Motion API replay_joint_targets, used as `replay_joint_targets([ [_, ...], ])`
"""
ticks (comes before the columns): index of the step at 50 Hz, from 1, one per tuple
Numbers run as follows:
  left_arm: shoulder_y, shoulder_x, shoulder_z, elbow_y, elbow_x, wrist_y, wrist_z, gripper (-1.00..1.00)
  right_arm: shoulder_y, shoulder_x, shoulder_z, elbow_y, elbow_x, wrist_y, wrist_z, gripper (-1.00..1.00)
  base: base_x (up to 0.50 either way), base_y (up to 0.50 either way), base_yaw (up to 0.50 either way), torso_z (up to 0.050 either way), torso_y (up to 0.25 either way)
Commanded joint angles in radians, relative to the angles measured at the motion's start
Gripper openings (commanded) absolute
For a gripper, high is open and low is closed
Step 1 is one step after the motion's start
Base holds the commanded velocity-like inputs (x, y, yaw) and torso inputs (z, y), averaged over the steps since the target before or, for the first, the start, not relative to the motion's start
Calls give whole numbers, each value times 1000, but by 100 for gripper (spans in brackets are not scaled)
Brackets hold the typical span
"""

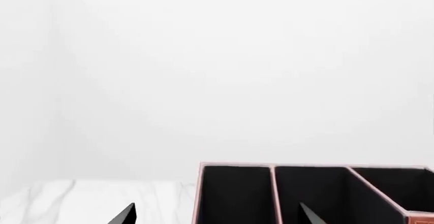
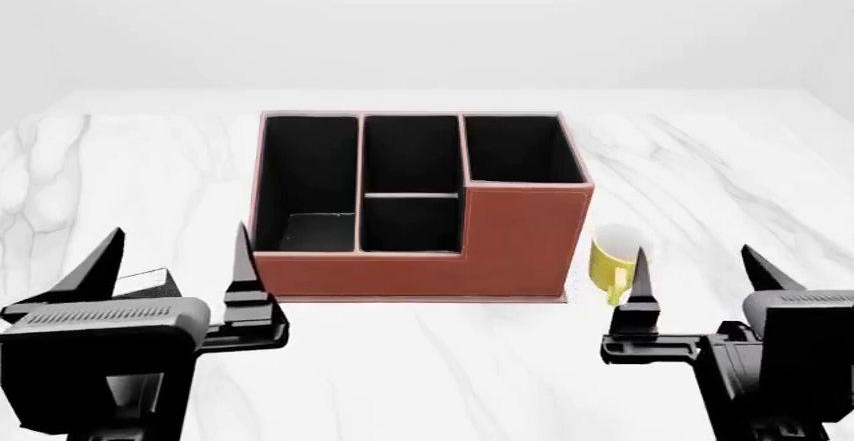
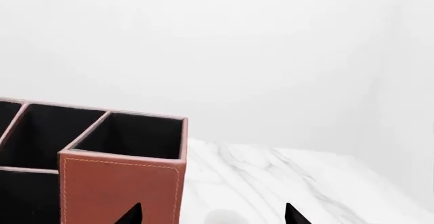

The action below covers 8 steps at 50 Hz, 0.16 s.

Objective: Pick up the yellow and white mug and place it to the right of the caddy.

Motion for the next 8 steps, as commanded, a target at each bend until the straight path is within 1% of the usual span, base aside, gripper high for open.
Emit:
replay_joint_targets([
  [1, 46, -22, 7, 81, 12, 6, -27, 100, -64, 113, 31, -181, 109, -4, 137, 100, 0, 0, 0, 0, 0],
  [4, 59, -31, 7, 95, 13, 15, -37, 100, -79, 252, -43, -181, 187, -117, 287, 100, 0, 0, 0, 0, 0],
  [8, 79, -40, 14, 118, 26, 25, -48, 100, -86, 419, -162, -181, 231, -278, 444, 100, 0, 0, 0, 0, 0],
])
